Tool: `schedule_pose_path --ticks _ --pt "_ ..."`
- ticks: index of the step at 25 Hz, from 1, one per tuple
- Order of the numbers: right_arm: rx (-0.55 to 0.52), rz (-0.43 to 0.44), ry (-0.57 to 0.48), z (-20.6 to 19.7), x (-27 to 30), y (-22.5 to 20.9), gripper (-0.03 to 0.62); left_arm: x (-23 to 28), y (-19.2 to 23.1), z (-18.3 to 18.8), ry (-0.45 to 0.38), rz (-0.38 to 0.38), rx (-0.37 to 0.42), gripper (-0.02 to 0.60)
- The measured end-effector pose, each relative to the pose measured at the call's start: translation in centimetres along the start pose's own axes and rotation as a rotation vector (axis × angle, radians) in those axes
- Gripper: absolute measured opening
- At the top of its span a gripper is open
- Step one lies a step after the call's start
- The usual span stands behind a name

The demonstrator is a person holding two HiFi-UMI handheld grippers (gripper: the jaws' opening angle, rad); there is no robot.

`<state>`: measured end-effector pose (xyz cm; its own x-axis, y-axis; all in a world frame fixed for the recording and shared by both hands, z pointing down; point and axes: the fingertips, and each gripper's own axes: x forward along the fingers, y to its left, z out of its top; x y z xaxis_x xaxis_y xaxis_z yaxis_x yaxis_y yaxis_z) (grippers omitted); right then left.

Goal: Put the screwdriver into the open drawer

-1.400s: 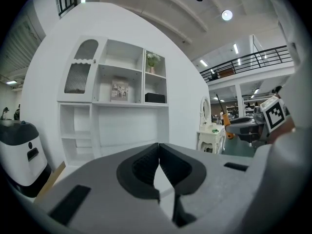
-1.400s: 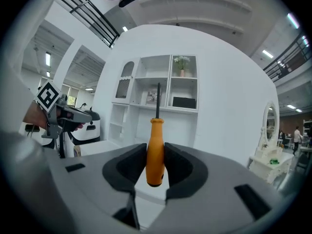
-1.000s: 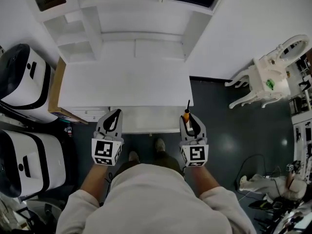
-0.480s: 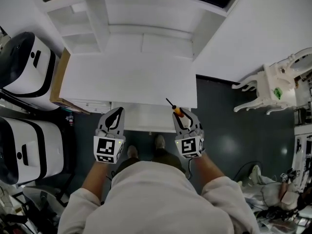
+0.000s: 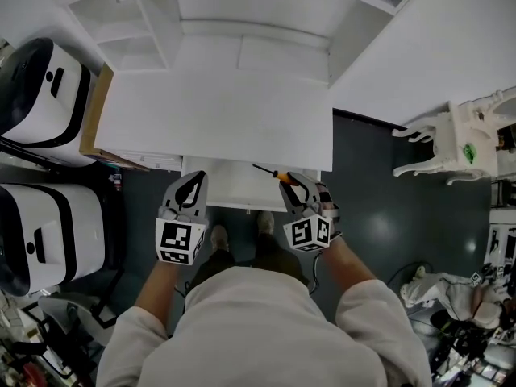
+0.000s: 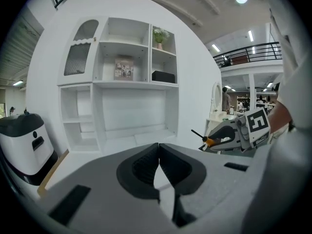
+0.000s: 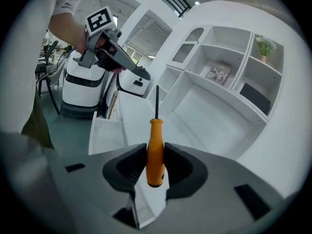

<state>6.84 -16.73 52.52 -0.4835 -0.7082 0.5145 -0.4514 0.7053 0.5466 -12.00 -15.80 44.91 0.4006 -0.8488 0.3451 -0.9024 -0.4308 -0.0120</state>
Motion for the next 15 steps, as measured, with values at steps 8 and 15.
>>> schedule_pose_path --ticks 8,15 --pt "-0.085 0.092 0.027 -2.0 2.9 2.2 0.118 1.7 -0.2 -2.6 0.059 0.002 -0.025 0.006" --pt "-0.138 0.176 0.051 -4.2 5.4 5.0 0.118 2.7 -0.5 -4.9 0.106 0.006 -0.047 0.005"
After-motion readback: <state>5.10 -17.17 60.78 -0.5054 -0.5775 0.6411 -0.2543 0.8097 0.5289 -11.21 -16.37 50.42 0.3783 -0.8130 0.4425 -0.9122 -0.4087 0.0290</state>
